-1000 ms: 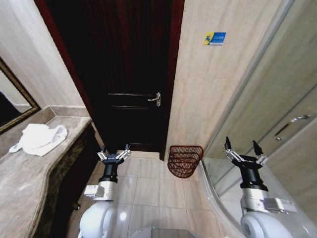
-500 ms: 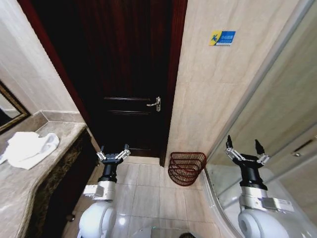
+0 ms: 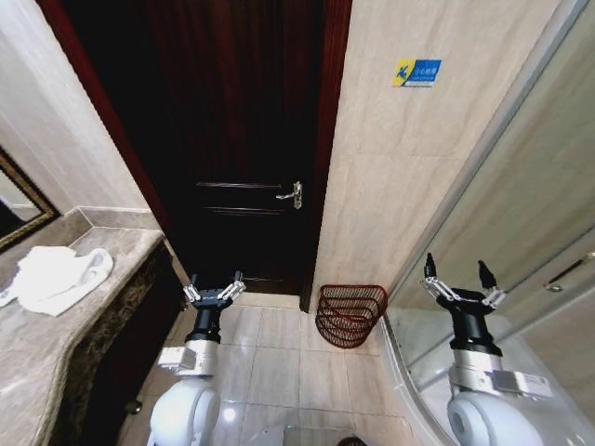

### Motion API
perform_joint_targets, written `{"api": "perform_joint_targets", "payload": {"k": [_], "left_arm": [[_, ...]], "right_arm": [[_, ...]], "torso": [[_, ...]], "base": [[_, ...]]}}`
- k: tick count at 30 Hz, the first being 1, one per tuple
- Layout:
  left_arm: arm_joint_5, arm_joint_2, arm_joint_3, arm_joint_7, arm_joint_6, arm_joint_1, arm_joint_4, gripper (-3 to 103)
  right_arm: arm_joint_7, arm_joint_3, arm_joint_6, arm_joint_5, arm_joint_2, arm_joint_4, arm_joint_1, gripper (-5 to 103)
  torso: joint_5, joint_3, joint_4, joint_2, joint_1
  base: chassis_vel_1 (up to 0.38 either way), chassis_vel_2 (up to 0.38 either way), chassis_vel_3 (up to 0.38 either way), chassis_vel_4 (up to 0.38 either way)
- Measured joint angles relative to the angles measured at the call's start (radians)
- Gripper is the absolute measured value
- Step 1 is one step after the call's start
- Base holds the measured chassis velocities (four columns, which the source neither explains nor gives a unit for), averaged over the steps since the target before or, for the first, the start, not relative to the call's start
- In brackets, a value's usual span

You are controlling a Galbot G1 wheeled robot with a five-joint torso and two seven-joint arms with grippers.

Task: Discard the used towel into the hamper.

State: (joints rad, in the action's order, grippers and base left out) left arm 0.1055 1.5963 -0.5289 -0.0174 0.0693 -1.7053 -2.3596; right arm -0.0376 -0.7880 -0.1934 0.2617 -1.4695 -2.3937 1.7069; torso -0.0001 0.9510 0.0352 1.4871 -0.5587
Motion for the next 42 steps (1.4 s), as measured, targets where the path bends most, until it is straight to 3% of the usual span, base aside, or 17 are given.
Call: {"api": "perform_joint_targets", "payload": {"k": [23,42], "left_arm": [[0.001,-0.005,-0.002,0.000,0.000,-0.001,0.000,100],[0.001,0.000,-0.005,-0.001,0.001,0.001,0.004,100]], "right_arm": [[0.008,0.000,0.004,-0.002,-0.004,-0.004,0.004,100],[-0.006,0.000,-0.026,0.010,0.005,0.012,-0.004,100]], "torso": [[0.0001,0.000,0.0000,0.000,0.000],[0.0000,0.000,0.0000,0.000,0.000]], "base": [[0.002,0.004,-0.002,-0.004],[0.117,0.110,-0.104,-0.101]]}}
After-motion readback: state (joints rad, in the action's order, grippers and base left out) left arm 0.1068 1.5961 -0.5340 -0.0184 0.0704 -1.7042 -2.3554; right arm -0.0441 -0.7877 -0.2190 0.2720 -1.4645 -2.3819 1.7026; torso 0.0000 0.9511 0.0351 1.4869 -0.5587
